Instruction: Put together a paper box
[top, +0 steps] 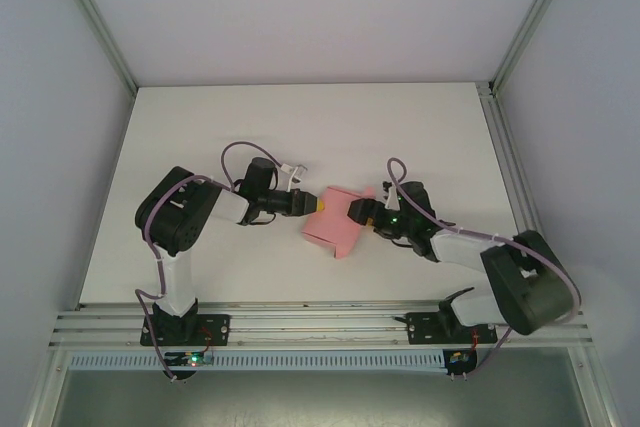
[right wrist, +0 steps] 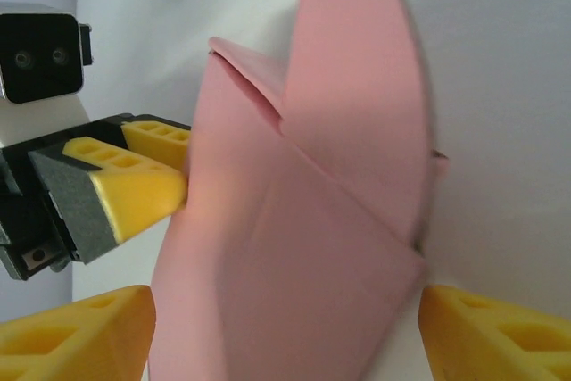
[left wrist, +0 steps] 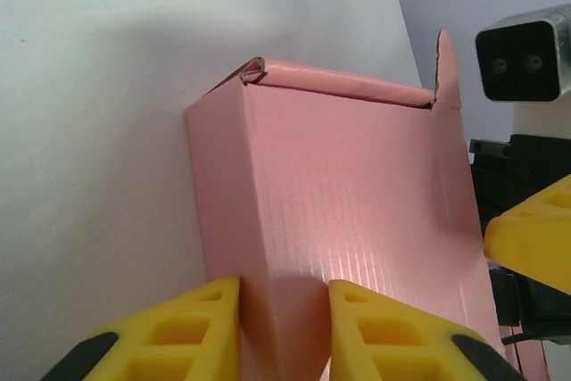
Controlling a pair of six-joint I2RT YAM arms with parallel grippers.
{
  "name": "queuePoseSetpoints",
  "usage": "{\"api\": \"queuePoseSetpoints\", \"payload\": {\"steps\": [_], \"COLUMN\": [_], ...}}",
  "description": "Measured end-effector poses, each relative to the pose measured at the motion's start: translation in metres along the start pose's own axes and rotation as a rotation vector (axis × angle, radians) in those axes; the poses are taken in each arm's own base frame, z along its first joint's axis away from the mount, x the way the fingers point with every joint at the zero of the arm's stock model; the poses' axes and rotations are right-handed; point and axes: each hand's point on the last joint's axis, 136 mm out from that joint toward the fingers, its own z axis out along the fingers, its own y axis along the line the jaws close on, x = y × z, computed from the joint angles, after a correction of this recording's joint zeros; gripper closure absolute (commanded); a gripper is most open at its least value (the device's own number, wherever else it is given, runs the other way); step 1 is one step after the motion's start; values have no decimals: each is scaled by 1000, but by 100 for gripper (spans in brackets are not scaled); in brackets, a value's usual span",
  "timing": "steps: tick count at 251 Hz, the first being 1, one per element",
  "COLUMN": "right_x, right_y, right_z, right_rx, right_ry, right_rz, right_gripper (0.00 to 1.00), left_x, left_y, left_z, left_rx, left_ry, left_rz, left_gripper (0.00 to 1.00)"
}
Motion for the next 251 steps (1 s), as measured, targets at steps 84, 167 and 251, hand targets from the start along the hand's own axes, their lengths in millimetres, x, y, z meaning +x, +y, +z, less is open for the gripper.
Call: {"api": "queuePoseSetpoints", "payload": {"steps": [84,167,251], "right_x": [-7,-20,-75], "right_y": [9,28,38], "right_z": [19,-6,-67], "right_rx": [-69,-48,155], "right_ry": [-12,-107,-290], "right_rz": [38,4,138], "right_gripper": [55,65,62], "left_x": [-4,-25,-53], "left_y": [3,-6,-147], "left_z": [-3,-11,-38], "left_rx": [-4,-100,-399], "left_ry": [-13,-56,-254], "left_rz": [-6,78,854], "left_gripper": [71,0,0]}}
